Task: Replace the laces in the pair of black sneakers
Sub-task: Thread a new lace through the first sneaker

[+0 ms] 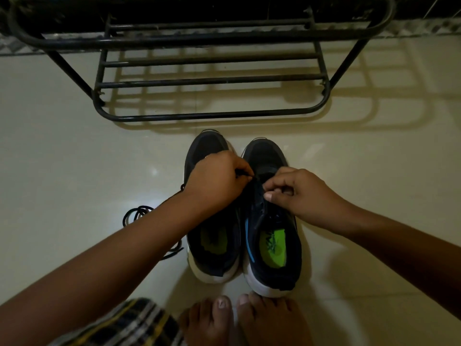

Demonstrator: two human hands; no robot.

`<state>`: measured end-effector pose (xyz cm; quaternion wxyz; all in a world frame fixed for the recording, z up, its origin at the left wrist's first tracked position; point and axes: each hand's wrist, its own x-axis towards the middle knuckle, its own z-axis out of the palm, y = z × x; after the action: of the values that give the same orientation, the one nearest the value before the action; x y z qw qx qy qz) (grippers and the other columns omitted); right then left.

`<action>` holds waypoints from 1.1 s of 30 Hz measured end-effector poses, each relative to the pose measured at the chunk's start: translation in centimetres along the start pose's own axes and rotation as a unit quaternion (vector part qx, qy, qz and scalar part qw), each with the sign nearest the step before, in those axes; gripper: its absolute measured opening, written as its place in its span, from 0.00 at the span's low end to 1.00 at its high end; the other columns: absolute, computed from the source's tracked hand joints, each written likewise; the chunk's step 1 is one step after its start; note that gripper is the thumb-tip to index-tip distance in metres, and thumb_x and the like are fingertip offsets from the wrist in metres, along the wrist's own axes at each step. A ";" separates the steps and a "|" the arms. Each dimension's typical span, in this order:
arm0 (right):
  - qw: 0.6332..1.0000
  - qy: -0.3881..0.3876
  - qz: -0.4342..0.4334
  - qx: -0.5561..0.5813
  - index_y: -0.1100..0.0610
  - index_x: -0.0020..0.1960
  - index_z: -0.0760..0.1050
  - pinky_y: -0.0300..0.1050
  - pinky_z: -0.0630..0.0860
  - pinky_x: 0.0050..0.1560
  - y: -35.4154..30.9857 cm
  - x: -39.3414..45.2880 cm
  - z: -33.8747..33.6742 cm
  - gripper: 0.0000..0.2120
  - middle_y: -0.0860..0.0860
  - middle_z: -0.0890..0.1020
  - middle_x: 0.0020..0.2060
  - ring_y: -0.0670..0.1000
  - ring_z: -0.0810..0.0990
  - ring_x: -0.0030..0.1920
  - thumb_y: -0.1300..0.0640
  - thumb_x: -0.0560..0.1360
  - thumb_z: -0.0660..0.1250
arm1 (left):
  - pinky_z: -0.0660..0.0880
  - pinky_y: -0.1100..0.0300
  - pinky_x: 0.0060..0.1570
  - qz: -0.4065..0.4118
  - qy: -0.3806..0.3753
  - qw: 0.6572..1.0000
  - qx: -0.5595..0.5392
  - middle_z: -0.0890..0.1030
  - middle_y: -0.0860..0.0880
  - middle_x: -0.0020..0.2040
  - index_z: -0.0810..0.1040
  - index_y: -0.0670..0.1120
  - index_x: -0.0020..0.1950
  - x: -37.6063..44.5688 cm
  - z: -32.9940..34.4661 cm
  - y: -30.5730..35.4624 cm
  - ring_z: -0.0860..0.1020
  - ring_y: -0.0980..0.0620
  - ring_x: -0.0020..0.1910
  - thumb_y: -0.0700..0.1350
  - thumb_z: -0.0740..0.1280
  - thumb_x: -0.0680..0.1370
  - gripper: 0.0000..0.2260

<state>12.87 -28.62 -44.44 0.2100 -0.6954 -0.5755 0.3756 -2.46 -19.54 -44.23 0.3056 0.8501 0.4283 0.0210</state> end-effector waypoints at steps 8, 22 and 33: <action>1.000 -0.019 -0.002 -0.002 0.56 0.57 0.79 0.28 0.65 0.39 -0.8 -1.0 -0.2 0.14 0.43 0.71 0.40 0.33 0.72 0.36 0.56 0.72 0.72 | 0.77 0.59 0.48 -0.036 0.038 0.995 -0.086 0.81 0.56 0.42 0.80 0.53 0.44 -0.3 0.7 -0.2 0.79 0.58 0.44 0.48 0.73 0.71 0.04; 0.993 -0.080 0.002 -0.083 0.54 0.64 0.72 0.39 0.65 0.43 -2.7 -2.6 0.2 0.22 0.45 0.67 0.42 0.42 0.67 0.37 0.51 0.72 0.70 | 0.73 0.68 0.41 -0.012 0.026 0.993 -0.112 0.80 0.56 0.40 0.84 0.51 0.45 -0.2 1.3 -0.2 0.77 0.61 0.39 0.46 0.70 0.74 0.03; 0.928 -0.076 -0.057 -0.360 0.64 0.72 0.60 0.50 0.72 0.53 -4.1 -4.0 2.7 0.34 0.56 0.73 0.60 0.56 0.73 0.56 0.45 0.75 0.64 | 0.73 0.67 0.39 -0.039 0.036 0.995 -0.087 0.83 0.52 0.39 0.83 0.49 0.43 0.0 0.7 0.4 0.79 0.59 0.39 0.50 0.67 0.76 0.07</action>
<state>7.92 -31.80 -42.08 -0.0780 -0.6594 -0.7252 0.1823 -1.95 -20.09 -44.52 0.3631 0.8017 0.4687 0.0765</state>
